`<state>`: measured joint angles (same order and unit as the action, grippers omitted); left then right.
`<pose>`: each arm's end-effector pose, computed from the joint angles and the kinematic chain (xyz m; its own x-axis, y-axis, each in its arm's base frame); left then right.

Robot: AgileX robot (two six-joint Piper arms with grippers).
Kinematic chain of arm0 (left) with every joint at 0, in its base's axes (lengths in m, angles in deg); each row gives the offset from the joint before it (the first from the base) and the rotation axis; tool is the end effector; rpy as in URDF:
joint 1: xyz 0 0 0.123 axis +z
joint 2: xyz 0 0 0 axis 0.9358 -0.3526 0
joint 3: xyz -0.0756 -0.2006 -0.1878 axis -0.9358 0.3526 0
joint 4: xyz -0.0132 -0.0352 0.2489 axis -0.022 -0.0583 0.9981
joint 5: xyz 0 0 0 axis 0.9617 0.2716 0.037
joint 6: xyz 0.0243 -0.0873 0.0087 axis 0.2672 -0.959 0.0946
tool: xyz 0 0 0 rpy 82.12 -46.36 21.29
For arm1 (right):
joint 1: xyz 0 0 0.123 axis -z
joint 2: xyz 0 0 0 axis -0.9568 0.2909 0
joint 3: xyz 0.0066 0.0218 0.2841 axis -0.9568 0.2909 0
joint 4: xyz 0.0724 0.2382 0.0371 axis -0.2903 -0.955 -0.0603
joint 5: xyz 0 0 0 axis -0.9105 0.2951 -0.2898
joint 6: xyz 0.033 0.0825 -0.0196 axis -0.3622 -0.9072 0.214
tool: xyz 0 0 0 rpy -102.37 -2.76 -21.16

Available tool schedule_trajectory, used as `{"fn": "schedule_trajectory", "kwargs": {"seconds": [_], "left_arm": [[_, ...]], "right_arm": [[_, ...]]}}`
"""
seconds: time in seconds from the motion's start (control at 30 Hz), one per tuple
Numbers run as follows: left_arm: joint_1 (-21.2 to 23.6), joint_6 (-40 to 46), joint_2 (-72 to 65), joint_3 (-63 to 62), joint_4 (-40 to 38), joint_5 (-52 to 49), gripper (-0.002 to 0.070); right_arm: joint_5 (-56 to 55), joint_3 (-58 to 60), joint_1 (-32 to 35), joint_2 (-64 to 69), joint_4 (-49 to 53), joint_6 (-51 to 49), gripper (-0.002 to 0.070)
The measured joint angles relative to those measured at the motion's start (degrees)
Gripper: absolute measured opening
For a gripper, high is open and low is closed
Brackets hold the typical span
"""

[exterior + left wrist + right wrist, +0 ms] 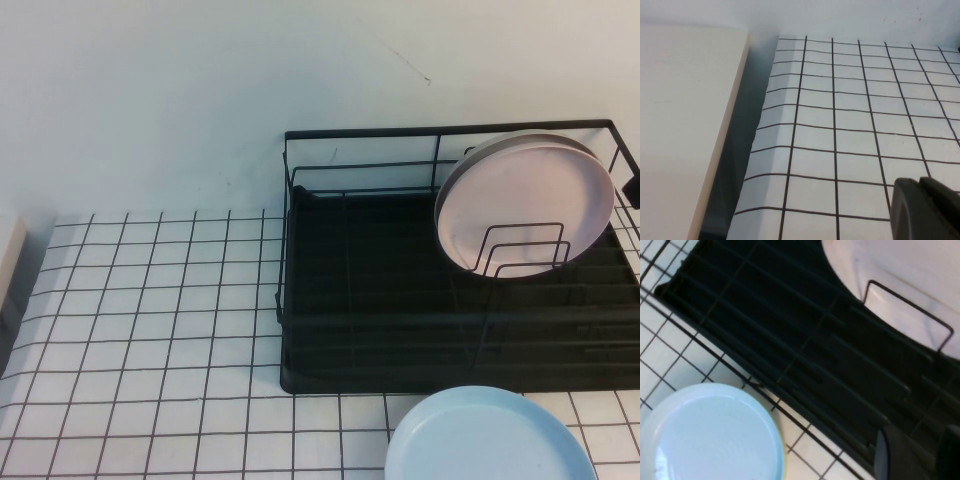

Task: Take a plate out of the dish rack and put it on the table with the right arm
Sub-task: Grasp the plate from the shelf

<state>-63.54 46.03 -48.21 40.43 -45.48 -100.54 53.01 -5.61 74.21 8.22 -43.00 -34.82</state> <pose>0.0536 0.0008 0.1796 -0.2260 -0.1628 -0.9604 -0.0845 0.9855 -0.1471 0.3470 0.0308 0.3505 -0.7110 -0.4557 -0.5355 -0.5980 0.7925 0.1196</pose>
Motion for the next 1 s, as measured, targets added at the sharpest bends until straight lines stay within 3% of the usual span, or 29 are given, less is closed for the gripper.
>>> {"fn": "schedule_trajectory", "kwargs": {"seconds": [0.17, 0.37, 0.5, 0.67, 1.0], "left_arm": [[0.0, 0.0, 0.0, 0.0, 0.0, 0.0, -0.0003], [0.0, 0.0, 0.0, 0.0, 0.0, 0.0, -0.0003], [0.0, 0.0, 0.0, 0.0, 0.0, 0.0, -0.0003], [0.0, 0.0, 0.0, 0.0, 0.0, 0.0, -0.0003], [0.0, 0.0, 0.0, 0.0, 0.0, 0.0, -0.0003]], "right_arm": [[-4.0, 0.0, -0.1, 2.8, -1.6, 18.2, 0.021], [-10.8, -0.3, -0.4, 5.8, -3.3, 33.0, 0.0382], [-12.8, -0.4, -0.4, 9.4, -8.4, 43.7, 0.0423], [-14.3, -0.4, -0.4, 10.8, -10.6, 53.8, 0.0411], [-16.8, -0.4, -0.4, 10.7, -11.5, 63.1, 0.0342]]}}
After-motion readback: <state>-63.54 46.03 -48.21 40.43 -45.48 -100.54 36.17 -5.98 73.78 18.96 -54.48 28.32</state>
